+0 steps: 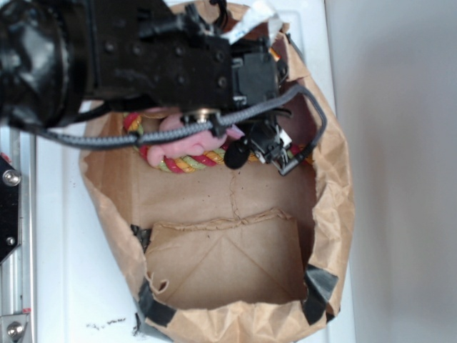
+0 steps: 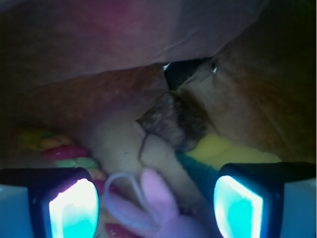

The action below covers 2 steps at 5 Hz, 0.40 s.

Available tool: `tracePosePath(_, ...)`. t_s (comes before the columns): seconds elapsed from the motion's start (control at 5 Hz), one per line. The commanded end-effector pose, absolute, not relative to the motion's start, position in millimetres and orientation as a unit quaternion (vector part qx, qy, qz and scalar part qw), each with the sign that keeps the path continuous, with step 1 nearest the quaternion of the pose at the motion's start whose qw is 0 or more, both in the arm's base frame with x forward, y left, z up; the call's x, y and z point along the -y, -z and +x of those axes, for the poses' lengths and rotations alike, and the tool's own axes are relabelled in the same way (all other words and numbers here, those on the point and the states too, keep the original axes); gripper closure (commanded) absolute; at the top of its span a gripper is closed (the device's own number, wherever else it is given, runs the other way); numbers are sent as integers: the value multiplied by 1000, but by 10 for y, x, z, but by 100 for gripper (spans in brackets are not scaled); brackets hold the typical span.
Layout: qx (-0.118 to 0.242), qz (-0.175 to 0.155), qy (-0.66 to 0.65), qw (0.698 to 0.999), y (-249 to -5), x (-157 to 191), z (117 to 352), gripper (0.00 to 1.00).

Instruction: Grab the rock.

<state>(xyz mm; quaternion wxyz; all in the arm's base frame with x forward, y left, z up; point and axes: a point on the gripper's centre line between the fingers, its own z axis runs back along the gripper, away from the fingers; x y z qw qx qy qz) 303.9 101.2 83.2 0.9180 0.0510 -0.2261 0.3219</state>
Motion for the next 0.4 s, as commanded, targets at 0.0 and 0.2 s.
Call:
tracePosePath(0.0,261,47,-338,903,-1061,-1192,3158,0)
tracePosePath(0.2,266,46,-334,903,-1069,-1188,3210,0)
